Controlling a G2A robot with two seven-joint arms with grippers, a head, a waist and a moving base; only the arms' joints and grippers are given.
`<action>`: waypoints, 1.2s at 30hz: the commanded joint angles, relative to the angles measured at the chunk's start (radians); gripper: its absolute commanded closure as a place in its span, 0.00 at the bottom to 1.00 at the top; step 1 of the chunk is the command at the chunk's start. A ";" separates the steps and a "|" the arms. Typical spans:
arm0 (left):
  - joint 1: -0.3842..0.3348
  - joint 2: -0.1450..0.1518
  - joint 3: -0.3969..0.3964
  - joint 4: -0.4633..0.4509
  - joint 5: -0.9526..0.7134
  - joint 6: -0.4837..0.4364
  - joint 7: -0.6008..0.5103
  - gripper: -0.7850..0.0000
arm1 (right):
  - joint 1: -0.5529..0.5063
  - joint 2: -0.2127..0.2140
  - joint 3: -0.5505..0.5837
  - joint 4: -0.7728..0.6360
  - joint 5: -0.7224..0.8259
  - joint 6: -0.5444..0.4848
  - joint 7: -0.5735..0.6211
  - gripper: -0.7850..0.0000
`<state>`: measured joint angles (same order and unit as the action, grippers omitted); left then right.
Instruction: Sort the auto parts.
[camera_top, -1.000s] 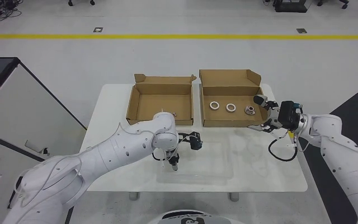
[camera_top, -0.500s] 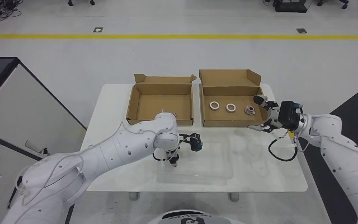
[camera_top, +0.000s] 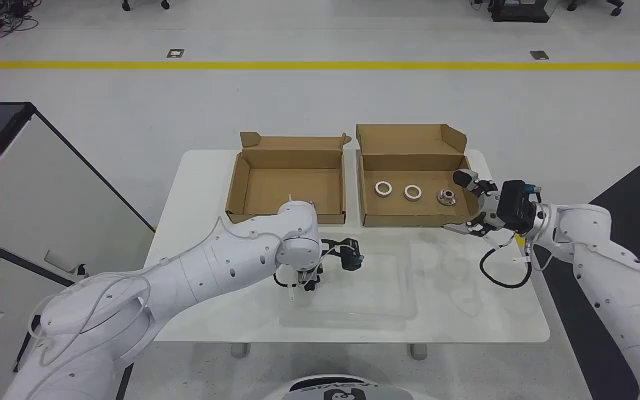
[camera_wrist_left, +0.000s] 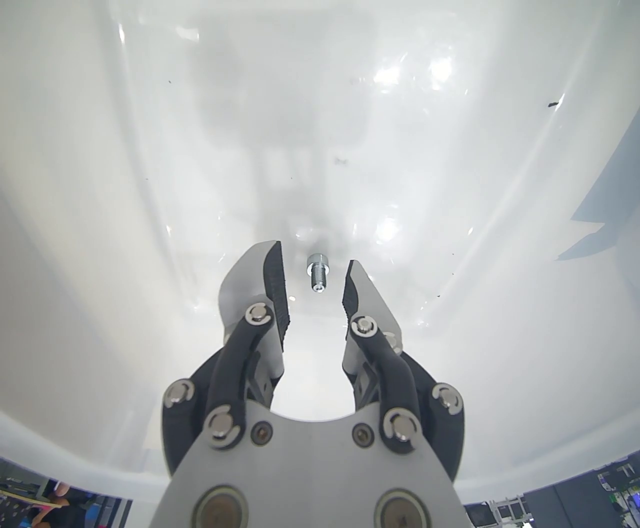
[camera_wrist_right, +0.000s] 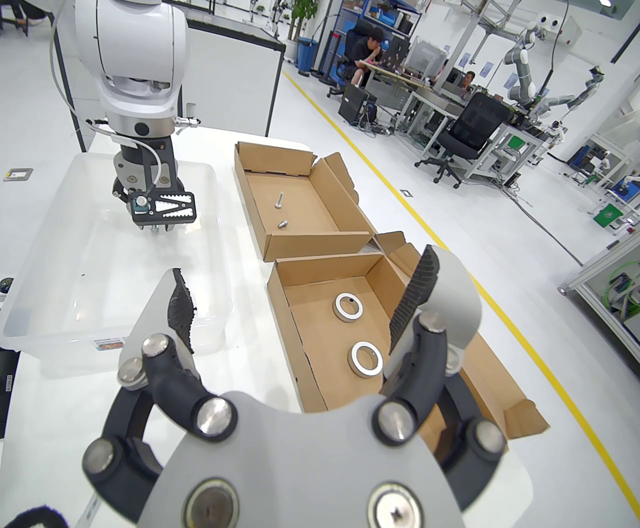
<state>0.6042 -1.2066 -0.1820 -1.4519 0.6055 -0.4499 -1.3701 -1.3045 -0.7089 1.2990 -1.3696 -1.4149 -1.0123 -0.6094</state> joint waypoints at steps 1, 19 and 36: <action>0.000 0.000 0.000 -0.001 0.001 0.001 -0.001 0.62 | 0.000 0.000 0.000 0.000 0.000 0.000 -0.001 0.00; 0.008 0.008 -0.038 -0.011 -0.034 0.011 0.008 1.00 | 0.000 0.000 0.000 0.000 0.000 0.000 -0.001 0.00; -0.038 0.075 -0.093 -0.313 -0.033 0.121 -0.121 1.00 | 0.000 0.000 0.000 0.000 0.000 0.000 -0.001 0.00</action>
<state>0.5671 -1.1348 -0.2718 -1.7577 0.5720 -0.3326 -1.4878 -1.3045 -0.7089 1.2990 -1.3696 -1.4149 -1.0123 -0.6094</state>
